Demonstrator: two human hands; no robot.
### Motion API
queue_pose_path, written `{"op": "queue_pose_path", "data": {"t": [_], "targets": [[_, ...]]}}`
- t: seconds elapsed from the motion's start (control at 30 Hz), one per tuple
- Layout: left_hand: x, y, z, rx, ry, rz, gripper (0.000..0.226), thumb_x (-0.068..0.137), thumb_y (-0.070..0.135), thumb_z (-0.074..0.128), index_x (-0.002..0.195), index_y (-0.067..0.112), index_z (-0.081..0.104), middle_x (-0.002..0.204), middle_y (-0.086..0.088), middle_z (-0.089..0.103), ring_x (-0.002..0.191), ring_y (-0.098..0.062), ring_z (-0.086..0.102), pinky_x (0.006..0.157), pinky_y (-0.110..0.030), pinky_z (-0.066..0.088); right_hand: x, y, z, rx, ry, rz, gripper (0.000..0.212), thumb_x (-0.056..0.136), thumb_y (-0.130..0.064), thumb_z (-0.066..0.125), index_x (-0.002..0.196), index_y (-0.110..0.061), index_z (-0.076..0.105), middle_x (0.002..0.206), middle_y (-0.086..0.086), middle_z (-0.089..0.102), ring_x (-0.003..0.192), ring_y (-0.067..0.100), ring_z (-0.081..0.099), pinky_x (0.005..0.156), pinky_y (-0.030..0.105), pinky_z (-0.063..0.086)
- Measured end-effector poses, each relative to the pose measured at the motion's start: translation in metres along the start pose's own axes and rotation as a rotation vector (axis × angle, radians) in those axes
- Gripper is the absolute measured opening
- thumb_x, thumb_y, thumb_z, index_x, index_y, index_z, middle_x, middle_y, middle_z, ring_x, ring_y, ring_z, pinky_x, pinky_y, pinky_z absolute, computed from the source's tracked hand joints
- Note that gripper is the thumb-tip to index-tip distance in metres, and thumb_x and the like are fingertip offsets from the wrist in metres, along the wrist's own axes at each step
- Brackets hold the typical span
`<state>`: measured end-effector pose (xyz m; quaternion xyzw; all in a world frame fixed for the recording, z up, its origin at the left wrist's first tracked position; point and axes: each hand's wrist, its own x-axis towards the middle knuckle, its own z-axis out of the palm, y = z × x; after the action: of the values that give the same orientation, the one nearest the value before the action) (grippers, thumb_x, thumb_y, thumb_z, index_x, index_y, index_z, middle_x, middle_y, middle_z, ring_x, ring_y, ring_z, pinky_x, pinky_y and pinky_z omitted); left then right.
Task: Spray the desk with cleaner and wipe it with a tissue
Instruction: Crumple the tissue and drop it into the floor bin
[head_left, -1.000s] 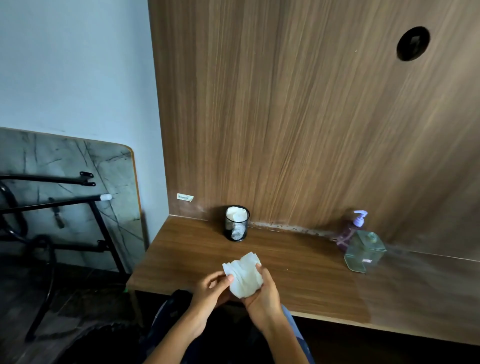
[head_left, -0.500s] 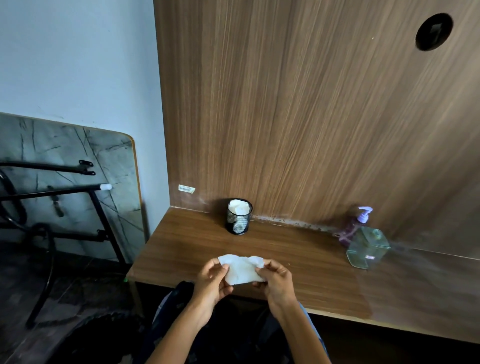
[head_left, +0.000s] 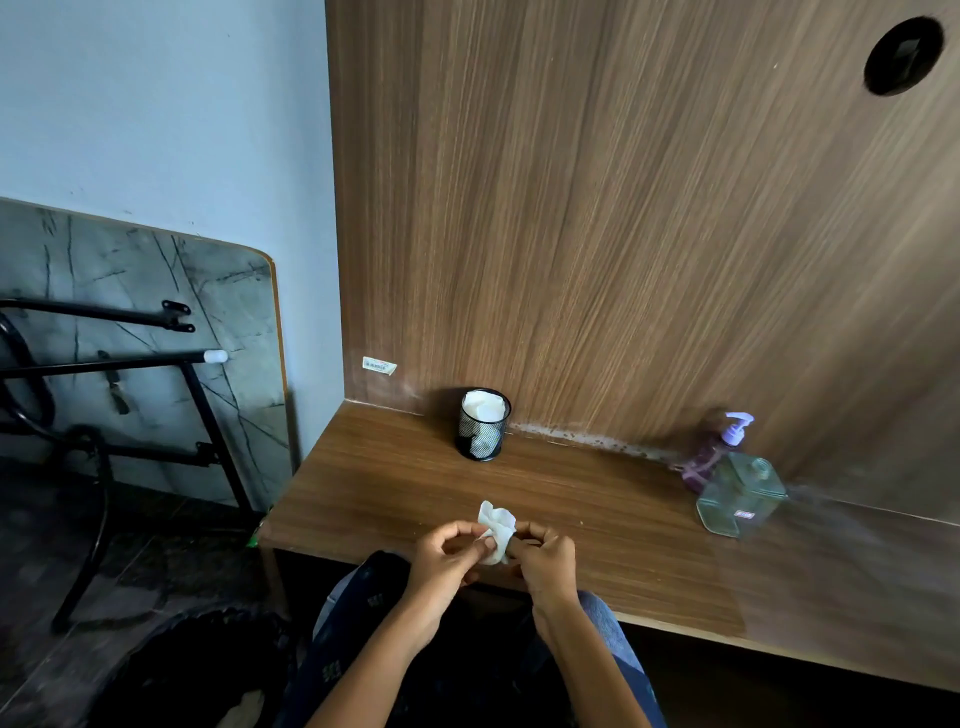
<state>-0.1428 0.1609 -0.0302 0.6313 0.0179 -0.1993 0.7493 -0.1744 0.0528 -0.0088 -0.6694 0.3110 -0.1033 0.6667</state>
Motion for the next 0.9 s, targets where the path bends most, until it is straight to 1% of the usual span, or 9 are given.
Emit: {"op": "queue_pose_path", "data": {"t": [0.1, 0.2, 0.33, 0.47, 0.57, 0.63, 0.77, 0.83, 0.9], "targets": [[0.0, 0.0, 0.001, 0.072, -0.007, 0.058, 0.004, 0.08, 0.013, 0.069, 0.082, 0.012, 0.065, 0.077, -0.001, 0.064, 0.066, -0.009, 0.054, 0.048, -0.011, 0.04, -0.003, -0.004, -0.002, -0.14, -0.06, -0.032, 0.008, 0.073, 0.002, 0.068, 0.072, -0.005, 0.071, 0.067, 0.012, 0.069, 0.065, 0.021, 0.06, 0.064, 0.033, 0.049], [0.001, 0.001, 0.0, 0.047, 0.009, 0.092, 0.007, 0.081, 0.008, 0.066, 0.083, 0.011, 0.06, 0.075, -0.005, 0.059, 0.062, -0.012, 0.053, 0.046, -0.016, 0.043, -0.009, -0.012, -0.005, -0.095, -0.154, -0.013, 0.014, 0.076, 0.011, 0.054, 0.078, 0.01, 0.067, 0.064, 0.013, 0.066, 0.057, 0.018, 0.061, 0.052, 0.022, 0.049], [0.0, 0.005, -0.002, -0.03, 0.044, 0.069, 0.015, 0.081, 0.004, 0.065, 0.087, 0.018, 0.066, 0.079, -0.009, 0.065, 0.069, -0.02, 0.063, 0.065, -0.036, 0.052, -0.021, -0.021, -0.005, 0.018, -0.271, -0.03, 0.026, 0.077, 0.017, 0.053, 0.087, 0.001, 0.071, 0.068, 0.01, 0.07, 0.057, 0.016, 0.068, 0.052, 0.022, 0.053], [-0.003, 0.022, -0.015, -0.059, 0.035, 0.053, 0.01, 0.082, 0.009, 0.066, 0.079, 0.018, 0.069, 0.068, 0.0, 0.072, 0.06, -0.009, 0.068, 0.061, -0.025, 0.056, -0.02, -0.028, 0.01, 0.029, -0.2, -0.093, 0.015, 0.08, 0.01, 0.059, 0.079, -0.001, 0.07, 0.074, 0.019, 0.069, 0.064, 0.027, 0.065, 0.065, 0.034, 0.057], [-0.006, 0.04, -0.049, 0.045, 0.034, 0.163, 0.013, 0.075, 0.012, 0.074, 0.085, 0.019, 0.071, 0.083, -0.004, 0.073, 0.075, -0.015, 0.068, 0.076, -0.032, 0.053, -0.018, -0.036, 0.041, 0.086, -0.257, -0.095, 0.019, 0.08, 0.015, 0.056, 0.075, 0.0, 0.066, 0.063, 0.011, 0.067, 0.05, 0.014, 0.062, 0.052, 0.021, 0.053], [-0.009, 0.052, -0.082, 0.211, 0.062, 0.264, 0.017, 0.072, 0.012, 0.077, 0.083, 0.021, 0.069, 0.088, -0.001, 0.07, 0.081, -0.009, 0.064, 0.079, -0.026, 0.049, -0.023, -0.038, 0.071, 0.083, -0.325, -0.093, 0.022, 0.077, 0.018, 0.056, 0.071, -0.001, 0.065, 0.058, 0.007, 0.067, 0.046, 0.011, 0.061, 0.048, 0.019, 0.051], [-0.018, 0.053, -0.155, 0.468, 0.205, 0.329, 0.02, 0.072, 0.006, 0.075, 0.071, 0.023, 0.064, 0.075, 0.013, 0.064, 0.069, 0.013, 0.058, 0.066, -0.01, 0.043, -0.041, -0.022, 0.139, 0.01, -0.46, -0.034, 0.021, 0.076, 0.016, 0.062, 0.068, -0.003, 0.064, 0.053, 0.004, 0.066, 0.045, 0.009, 0.061, 0.047, 0.018, 0.052], [-0.028, 0.044, -0.19, 0.531, 0.286, 0.309, 0.011, 0.072, 0.004, 0.074, 0.075, 0.012, 0.068, 0.072, 0.012, 0.063, 0.067, 0.013, 0.058, 0.062, -0.007, 0.042, -0.053, -0.005, 0.17, -0.071, -0.511, -0.01, 0.023, 0.076, 0.011, 0.064, 0.065, -0.009, 0.066, 0.055, 0.002, 0.066, 0.048, 0.009, 0.062, 0.05, 0.02, 0.054], [-0.038, 0.033, -0.219, 0.613, 0.339, 0.254, 0.011, 0.07, 0.008, 0.076, 0.072, 0.015, 0.068, 0.068, 0.007, 0.064, 0.065, 0.006, 0.059, 0.058, -0.008, 0.041, -0.06, 0.016, 0.193, -0.273, -0.52, -0.101, 0.021, 0.076, 0.003, 0.065, 0.066, -0.015, 0.069, 0.06, 0.001, 0.066, 0.055, 0.012, 0.061, 0.056, 0.028, 0.056]]}}
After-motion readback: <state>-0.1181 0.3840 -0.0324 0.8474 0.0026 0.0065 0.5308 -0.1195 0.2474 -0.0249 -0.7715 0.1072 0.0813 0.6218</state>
